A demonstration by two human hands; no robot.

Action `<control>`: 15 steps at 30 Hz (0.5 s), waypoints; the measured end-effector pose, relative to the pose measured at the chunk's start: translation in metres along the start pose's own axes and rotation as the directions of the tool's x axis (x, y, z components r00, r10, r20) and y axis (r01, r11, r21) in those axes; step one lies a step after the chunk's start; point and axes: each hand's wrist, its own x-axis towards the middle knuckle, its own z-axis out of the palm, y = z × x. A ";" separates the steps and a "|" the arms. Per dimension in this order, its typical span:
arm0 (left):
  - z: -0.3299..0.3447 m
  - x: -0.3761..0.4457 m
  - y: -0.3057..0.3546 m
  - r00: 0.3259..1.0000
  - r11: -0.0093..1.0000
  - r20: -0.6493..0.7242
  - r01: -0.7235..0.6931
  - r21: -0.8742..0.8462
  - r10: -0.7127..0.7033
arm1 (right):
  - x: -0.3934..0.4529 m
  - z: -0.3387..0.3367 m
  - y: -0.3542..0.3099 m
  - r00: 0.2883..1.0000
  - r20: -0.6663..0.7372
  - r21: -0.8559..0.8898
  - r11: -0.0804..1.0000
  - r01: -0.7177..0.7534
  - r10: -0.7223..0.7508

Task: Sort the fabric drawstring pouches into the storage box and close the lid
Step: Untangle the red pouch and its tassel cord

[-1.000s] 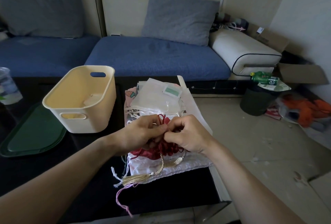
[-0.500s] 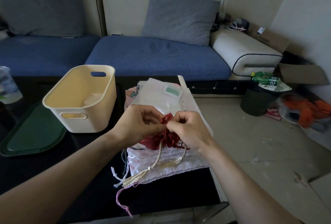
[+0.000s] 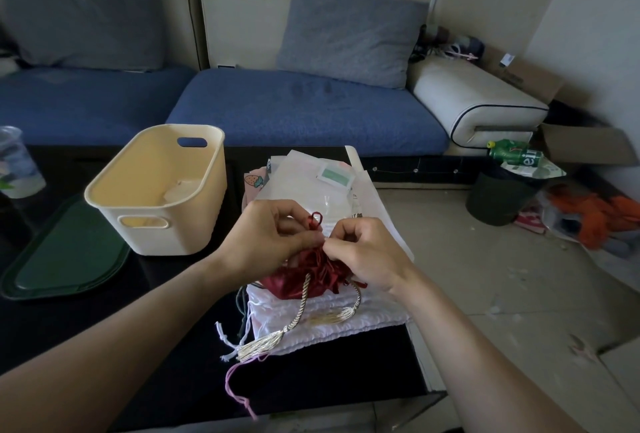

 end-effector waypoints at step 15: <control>-0.004 0.006 -0.013 0.888 0.824 0.227 0.457 -0.335 -0.401 | -0.004 -0.006 0.008 0.914 -0.075 -0.277 0.889 0.365 -0.399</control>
